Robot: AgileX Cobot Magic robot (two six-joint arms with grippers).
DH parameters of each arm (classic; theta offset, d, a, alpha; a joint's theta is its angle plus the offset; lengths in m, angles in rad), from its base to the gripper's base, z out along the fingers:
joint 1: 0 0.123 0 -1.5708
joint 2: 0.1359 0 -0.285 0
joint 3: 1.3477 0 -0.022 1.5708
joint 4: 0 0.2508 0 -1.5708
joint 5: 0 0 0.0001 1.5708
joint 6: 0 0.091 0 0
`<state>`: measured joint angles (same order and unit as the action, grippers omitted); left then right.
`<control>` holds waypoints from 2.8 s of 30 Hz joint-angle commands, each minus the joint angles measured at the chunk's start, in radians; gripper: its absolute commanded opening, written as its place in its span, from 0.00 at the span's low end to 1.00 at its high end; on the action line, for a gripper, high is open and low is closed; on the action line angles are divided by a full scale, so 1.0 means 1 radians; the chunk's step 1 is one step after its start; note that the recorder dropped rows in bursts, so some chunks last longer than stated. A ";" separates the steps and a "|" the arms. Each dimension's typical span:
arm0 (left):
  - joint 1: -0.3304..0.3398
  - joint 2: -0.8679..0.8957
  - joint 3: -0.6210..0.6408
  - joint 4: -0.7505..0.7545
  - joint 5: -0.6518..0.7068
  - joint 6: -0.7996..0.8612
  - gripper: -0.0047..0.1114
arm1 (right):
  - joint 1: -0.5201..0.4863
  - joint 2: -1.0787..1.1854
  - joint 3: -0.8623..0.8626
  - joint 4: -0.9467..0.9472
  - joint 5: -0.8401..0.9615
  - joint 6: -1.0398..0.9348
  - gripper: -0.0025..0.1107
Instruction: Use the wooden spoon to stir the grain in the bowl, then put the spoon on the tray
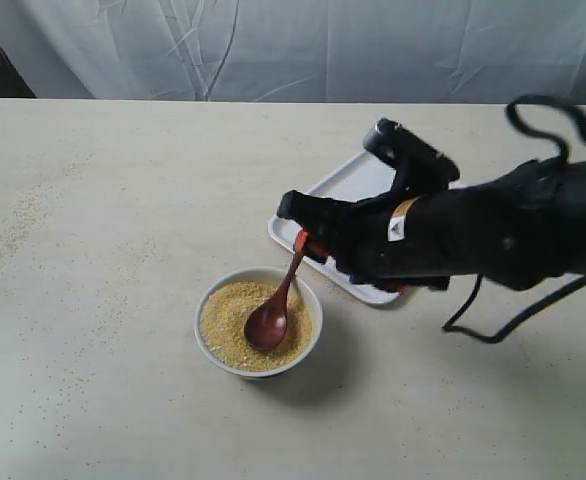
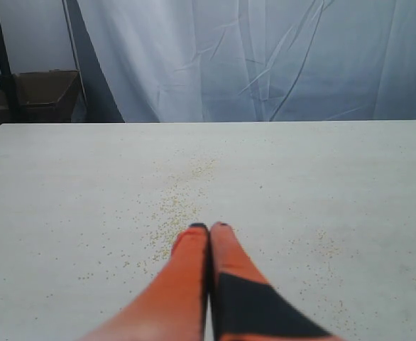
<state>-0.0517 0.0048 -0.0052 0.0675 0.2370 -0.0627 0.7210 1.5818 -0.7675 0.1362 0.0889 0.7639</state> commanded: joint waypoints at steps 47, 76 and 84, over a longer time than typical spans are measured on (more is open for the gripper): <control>0.001 -0.005 0.005 0.001 -0.006 -0.003 0.04 | -0.505 0.566 -0.067 -1.254 -1.217 0.996 0.45; 0.001 -0.005 0.005 0.001 -0.006 -0.003 0.04 | -0.171 0.206 -0.165 -1.160 -0.858 0.318 0.02; 0.001 -0.005 0.005 0.001 -0.006 -0.003 0.04 | -0.002 0.246 -0.165 -0.938 -0.667 0.083 0.02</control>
<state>-0.0517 0.0048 -0.0052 0.0675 0.2370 -0.0627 0.6871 1.8078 -0.9308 -0.8916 -0.6430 0.9479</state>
